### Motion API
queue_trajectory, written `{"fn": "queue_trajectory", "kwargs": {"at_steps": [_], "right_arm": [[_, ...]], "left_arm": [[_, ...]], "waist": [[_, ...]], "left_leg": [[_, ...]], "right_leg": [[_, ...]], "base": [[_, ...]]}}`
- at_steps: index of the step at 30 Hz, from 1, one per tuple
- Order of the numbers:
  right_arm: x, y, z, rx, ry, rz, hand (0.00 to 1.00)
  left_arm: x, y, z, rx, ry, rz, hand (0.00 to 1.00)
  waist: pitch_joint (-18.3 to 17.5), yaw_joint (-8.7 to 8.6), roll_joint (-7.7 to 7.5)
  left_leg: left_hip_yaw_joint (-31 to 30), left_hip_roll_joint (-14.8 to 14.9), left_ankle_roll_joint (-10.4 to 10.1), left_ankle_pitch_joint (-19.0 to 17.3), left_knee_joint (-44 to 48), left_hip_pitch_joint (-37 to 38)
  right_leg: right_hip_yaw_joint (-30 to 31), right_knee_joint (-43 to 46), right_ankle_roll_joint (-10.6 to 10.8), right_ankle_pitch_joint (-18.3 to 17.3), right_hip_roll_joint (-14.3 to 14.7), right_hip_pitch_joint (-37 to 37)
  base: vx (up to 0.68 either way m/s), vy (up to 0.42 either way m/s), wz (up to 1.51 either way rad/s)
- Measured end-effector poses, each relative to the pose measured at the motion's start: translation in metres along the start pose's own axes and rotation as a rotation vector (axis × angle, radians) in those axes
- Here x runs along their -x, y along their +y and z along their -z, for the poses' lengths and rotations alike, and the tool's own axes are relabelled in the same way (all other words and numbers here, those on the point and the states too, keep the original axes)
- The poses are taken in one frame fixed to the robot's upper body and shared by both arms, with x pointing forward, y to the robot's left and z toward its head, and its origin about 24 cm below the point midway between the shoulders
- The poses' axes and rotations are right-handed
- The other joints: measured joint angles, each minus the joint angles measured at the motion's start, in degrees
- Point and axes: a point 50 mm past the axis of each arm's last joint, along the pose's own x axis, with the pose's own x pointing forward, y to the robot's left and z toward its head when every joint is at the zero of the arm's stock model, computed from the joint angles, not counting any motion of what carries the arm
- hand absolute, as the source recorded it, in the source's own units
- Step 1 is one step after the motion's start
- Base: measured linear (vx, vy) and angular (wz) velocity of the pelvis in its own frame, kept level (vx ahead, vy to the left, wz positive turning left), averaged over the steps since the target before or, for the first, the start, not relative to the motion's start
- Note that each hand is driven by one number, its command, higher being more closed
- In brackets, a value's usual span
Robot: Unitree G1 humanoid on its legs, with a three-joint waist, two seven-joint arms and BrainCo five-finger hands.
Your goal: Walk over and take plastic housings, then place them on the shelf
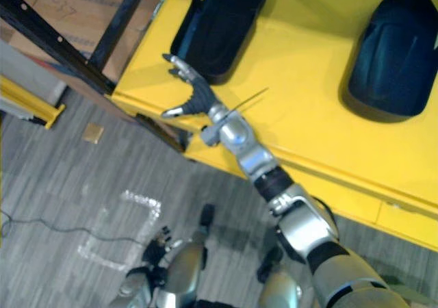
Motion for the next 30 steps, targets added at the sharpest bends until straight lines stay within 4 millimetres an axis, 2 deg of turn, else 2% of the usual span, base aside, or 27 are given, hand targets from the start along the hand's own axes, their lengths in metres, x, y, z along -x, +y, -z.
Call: {"fn": "queue_trajectory", "kwargs": {"at_steps": [8, 13, 17, 19, 26, 28, 30], "right_arm": [[0.001, -0.018, -0.004, -0.026, -0.04, 0.147, 0.0], [0.0, -0.021, -0.009, -0.018, -0.081, 0.184, 0.0], [-0.006, -0.024, -0.017, 0.029, -0.102, 0.206, 0.0], [-0.008, -0.024, -0.018, 0.035, -0.1, 0.205, 0.0], [-0.009, -0.022, -0.02, 0.049, -0.118, 0.195, 0.0], [-0.009, -0.02, -0.025, 0.064, -0.157, 0.186, 0.0], [-0.009, -0.012, -0.041, 0.069, -0.233, 0.176, 0.0]], "left_arm": [[0.0, -0.002, -0.002, 0.002, -0.011, 0.009, 0.0], [0.0, -0.002, -0.002, 0.003, -0.011, 0.01, 0.0], [0.0, -0.004, -0.001, 0.035, -0.005, 0.012, 0.0], [0.0, -0.005, -0.001, 0.039, -0.006, 0.014, 0.0], [0.0, -0.005, -0.002, 0.038, -0.016, 0.024, 0.0], [0.0, -0.005, -0.001, 0.037, -0.017, 0.029, 0.0], [0.0, -0.004, -0.003, 0.029, -0.041, 0.029, 0.0]], "waist": [[0.0, 1.09, 0.09], [0.1, 1.13, 0.22], [0.6, 1.3, 1.31], [0.9, 1.38, 1.75], [0.9, 1.37, 1.76], [0.9, 1.34, 1.74], [1.3, 0.95, 1.0]], "left_leg": [[0.0, 0.0, 0.0, 0.0, 0.0, 0.0], [0.0, 0.0, 0.0, 0.0, 0.0, 0.0], [0.0, 0.0, 0.0, 0.0, 0.0, 0.0], [0.0, 0.0, 0.0, 0.0, 0.0, -0.1], [-0.1, 0.0, 0.0, 0.0, 0.0, -0.3], [-0.1, 0.1, 0.0, 0.0, 0.0, -0.2], [0.2, 0.3, 0.0, 0.0, 0.0, 0.5]], "right_leg": [[0.0, 0.1, 0.1, 0.0, 0.0, 0.0], [0.0, 0.1, 0.0, 0.0, 0.0, 0.0], [0.0, 0.2, -0.1, -0.1, 0.0, -0.1], [0.0, 0.2, -0.1, -0.2, 0.0, -0.2], [0.0, 0.4, 0.1, -0.3, 0.0, -0.5], [0.0, 0.3, 0.1, -0.3, 0.1, -0.4], [0.2, 0.0, 0.1, -0.3, 0.3, 0.3]], "base": [[-0.01, -0.046, 0.0], [-0.01, -0.04, 0.0], [-0.01, -0.029, 0.0], [0.0, 0.0, 0.0], [0.0, 0.0, 0.0], [0.0, 0.0, 0.0], [0.0, 0.0, -0.06]]}}
